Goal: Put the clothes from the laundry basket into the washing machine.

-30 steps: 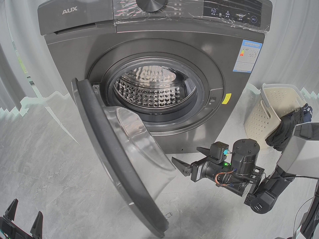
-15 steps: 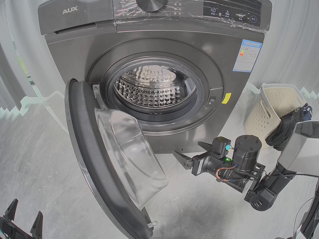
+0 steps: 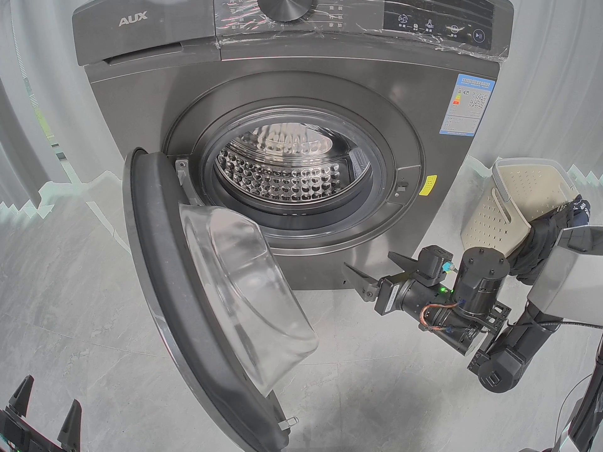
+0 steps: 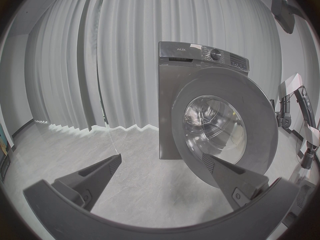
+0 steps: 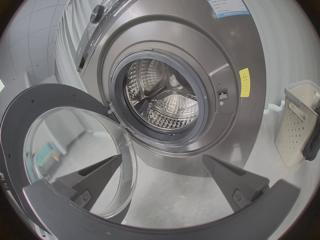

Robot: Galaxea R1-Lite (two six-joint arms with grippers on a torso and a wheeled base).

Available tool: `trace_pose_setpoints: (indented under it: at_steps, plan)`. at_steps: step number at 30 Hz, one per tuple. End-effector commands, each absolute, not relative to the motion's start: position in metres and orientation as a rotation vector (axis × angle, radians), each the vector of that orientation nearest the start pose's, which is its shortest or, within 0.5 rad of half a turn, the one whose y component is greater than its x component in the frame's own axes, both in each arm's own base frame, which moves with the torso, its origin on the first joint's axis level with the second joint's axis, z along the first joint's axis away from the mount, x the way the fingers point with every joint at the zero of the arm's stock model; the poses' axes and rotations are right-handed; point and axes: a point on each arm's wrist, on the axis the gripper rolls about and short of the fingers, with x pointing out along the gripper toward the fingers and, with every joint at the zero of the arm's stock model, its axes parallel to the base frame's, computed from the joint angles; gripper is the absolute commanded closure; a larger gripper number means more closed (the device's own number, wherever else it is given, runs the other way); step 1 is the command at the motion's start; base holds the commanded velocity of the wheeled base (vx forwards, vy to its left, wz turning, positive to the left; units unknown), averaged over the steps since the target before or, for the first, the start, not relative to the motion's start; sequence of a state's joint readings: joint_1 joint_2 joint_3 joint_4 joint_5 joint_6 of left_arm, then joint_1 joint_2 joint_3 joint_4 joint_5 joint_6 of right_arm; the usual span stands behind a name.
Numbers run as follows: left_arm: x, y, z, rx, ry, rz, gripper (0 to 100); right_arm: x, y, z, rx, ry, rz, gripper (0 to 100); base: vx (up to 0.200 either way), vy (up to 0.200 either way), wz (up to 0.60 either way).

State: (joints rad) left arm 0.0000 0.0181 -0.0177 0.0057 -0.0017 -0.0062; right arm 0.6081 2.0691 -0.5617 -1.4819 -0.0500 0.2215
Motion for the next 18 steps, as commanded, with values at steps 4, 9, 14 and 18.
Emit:
trace_pose_setpoints:
  at_steps: [4,9,14,18]
  plan:
    - [-0.023,0.000,0.076,-0.018,0.005,-0.008,0,0.277,0.191,0.097,0.216,0.060,0.555,0,-0.050,0.000,0.00]
    - [-0.023,0.000,0.076,-0.021,0.005,-0.008,0,0.288,0.193,0.094,0.206,0.057,0.541,0,-0.200,0.000,0.00]
    - [-0.023,0.000,0.076,-0.021,0.005,-0.008,0,0.302,0.203,0.087,0.193,0.087,0.538,0,0.000,0.000,0.00]
    - [-0.023,0.000,0.076,-0.021,0.005,-0.008,0,0.310,0.220,0.071,0.180,0.125,0.560,0,0.000,0.000,0.00]
